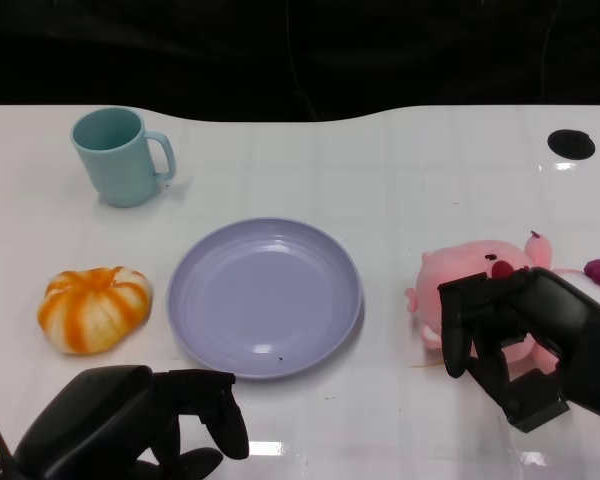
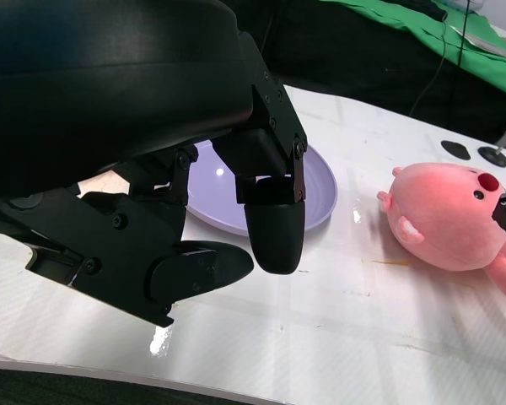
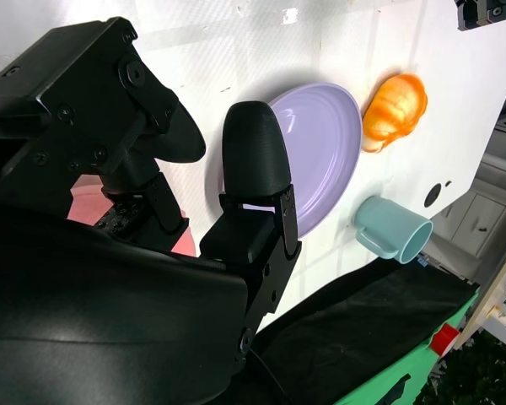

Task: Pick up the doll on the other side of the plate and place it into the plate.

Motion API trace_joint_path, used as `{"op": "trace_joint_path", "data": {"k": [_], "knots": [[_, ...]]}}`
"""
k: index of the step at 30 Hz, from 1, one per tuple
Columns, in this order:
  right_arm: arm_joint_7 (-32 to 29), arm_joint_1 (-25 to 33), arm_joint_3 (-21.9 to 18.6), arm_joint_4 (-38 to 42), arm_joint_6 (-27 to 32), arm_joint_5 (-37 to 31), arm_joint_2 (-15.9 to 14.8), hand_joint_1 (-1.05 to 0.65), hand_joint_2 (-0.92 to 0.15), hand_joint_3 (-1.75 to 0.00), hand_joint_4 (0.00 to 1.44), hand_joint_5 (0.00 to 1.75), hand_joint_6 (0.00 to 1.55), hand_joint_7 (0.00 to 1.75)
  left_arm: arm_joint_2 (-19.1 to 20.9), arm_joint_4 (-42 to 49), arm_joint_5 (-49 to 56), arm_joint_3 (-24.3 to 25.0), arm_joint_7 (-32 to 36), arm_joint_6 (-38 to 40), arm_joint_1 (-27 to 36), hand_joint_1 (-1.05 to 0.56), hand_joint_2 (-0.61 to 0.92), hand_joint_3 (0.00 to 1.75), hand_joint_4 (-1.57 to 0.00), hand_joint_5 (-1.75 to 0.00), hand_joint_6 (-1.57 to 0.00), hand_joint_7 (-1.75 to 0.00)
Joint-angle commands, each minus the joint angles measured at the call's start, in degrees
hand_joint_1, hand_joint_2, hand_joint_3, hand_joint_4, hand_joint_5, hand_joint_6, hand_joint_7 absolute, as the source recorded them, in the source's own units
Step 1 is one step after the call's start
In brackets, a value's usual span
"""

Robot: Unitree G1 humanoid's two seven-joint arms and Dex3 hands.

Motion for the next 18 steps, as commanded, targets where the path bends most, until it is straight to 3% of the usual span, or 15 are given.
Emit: {"op": "trace_joint_path", "data": {"k": [1, 6, 18], "knots": [[0.0, -0.4, 0.0, 0.2, -0.4, -0.1, -0.9, 0.00, -0.28, -1.48, 0.92, 1.75, 0.80, 1.62, 0.8, 0.4, 0.1, 0.2, 0.0, -0.3, 0.0, -0.20, 0.74, 0.66, -0.71, -1.43, -0.77, -1.03], [0.1, -0.4, -0.1, -0.8, 1.5, -0.3, -0.9, 0.01, -0.30, -1.48, 0.93, 1.75, 0.80, 1.61, 0.7, 0.2, -0.1, 0.2, -0.2, 0.1, 0.0, -0.20, 0.73, 0.67, -0.71, -1.44, -0.77, -1.04], [0.0, -0.6, -0.1, 0.0, 0.1, -0.2, -0.8, 0.01, -0.29, -1.48, 0.92, 1.75, 0.80, 1.60, 0.9, 0.4, 0.0, 0.4, -0.1, -0.2, 0.1, -0.19, 0.73, 0.68, -0.71, -1.43, -0.77, -1.04]]}}
